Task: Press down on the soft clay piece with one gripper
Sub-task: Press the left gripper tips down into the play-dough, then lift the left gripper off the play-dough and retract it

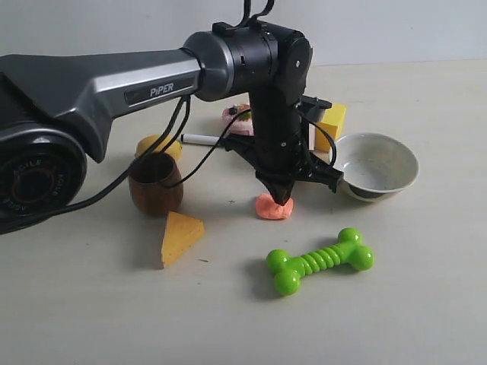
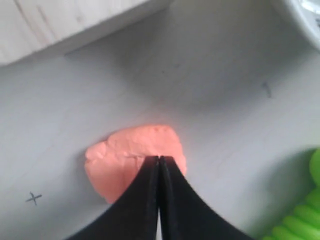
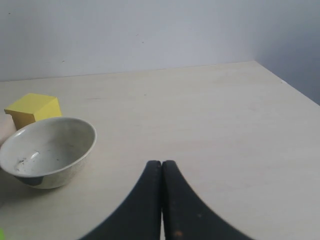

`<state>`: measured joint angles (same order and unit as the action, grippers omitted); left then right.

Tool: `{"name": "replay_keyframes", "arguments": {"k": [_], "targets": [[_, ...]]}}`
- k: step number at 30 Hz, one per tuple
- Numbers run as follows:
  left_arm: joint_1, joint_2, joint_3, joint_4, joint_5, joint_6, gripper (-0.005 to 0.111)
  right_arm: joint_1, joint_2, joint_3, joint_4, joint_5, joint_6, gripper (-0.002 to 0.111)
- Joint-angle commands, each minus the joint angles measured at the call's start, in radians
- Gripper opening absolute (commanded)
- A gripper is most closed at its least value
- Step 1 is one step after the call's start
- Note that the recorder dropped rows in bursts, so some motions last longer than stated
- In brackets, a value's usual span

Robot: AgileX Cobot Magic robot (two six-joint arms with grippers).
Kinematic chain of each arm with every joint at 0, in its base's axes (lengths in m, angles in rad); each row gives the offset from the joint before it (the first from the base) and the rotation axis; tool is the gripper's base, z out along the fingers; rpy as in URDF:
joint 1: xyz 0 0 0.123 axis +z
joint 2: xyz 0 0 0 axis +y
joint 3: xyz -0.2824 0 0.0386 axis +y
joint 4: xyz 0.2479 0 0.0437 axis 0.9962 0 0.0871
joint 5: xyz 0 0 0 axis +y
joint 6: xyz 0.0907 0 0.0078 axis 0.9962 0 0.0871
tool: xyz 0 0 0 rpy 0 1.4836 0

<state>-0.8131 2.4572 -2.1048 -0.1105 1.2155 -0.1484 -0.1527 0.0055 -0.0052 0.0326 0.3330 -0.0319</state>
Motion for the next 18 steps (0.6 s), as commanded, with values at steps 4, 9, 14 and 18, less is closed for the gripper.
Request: {"name": "replay_keyframes", "arguments": {"k": [4,9,14,18], "targets": [[-0.018,-0.009,-0.008,0.053,0.006,-0.032,0.0,0.002,-0.006,0.005,0.003,-0.005,-0.001,0.0],[-0.018,-0.033,-0.008,0.053,0.006,-0.032,0.0,0.002,-0.006,0.005,0.003,-0.005,-0.001,0.0],[-0.02,-0.087,-0.009,0.055,0.006,-0.032,0.0,0.002,-0.006,0.005,0.003,-0.005,-0.001,0.0],[-0.047,-0.131,-0.009,0.11,-0.001,-0.032,0.0,0.002,-0.006,0.005,0.003,-0.005,-0.001,0.0]]}}
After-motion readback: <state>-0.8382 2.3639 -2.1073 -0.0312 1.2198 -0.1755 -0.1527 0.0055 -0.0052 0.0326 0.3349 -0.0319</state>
